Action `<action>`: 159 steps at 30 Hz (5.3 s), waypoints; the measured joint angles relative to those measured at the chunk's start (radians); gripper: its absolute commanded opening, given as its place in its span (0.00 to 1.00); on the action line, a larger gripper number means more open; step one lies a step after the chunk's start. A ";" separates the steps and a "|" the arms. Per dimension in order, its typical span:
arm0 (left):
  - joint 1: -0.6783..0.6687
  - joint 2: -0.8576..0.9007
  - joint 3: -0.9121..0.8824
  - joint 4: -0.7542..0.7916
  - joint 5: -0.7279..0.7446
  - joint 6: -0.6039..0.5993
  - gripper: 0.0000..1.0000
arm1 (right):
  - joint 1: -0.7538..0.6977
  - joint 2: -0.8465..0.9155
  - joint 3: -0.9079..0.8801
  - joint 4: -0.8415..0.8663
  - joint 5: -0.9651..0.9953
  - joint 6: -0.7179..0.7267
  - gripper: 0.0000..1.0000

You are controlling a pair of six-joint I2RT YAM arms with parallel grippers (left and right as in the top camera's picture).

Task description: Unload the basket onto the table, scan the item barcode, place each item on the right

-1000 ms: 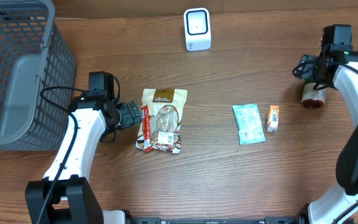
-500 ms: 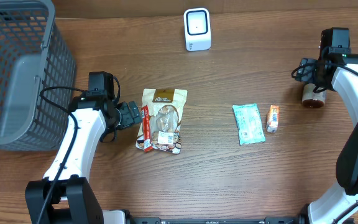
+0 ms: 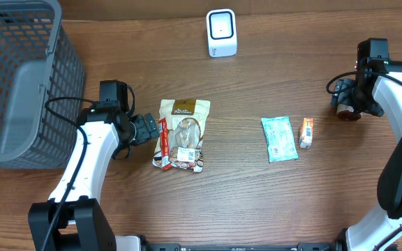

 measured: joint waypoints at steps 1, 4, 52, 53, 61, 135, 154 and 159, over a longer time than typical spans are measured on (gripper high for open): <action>0.000 0.000 0.000 0.000 0.000 0.000 1.00 | 0.000 0.000 0.000 0.001 0.000 0.001 0.78; 0.000 0.000 0.000 0.000 0.000 0.000 1.00 | 0.000 0.000 0.000 0.000 -0.009 0.003 0.79; 0.000 0.000 0.000 0.000 0.000 0.000 1.00 | 0.254 -0.121 -0.273 0.030 -0.266 -0.009 0.45; 0.000 0.000 0.000 0.000 0.000 0.000 1.00 | 0.255 -0.121 -0.274 0.033 -0.262 -0.006 0.40; 0.000 0.000 0.000 0.000 0.000 0.000 1.00 | 0.255 -0.121 -0.274 0.041 -0.240 -0.008 0.23; 0.000 0.000 0.000 0.000 0.000 0.000 1.00 | 0.731 -0.009 -0.070 -0.118 0.132 0.253 0.81; 0.000 0.000 0.000 0.000 0.000 0.000 1.00 | 0.546 -0.009 -0.039 -0.099 -0.263 0.095 0.63; 0.000 0.000 0.000 0.000 0.000 0.000 1.00 | 0.562 -0.009 -0.039 -0.093 -0.292 0.064 0.59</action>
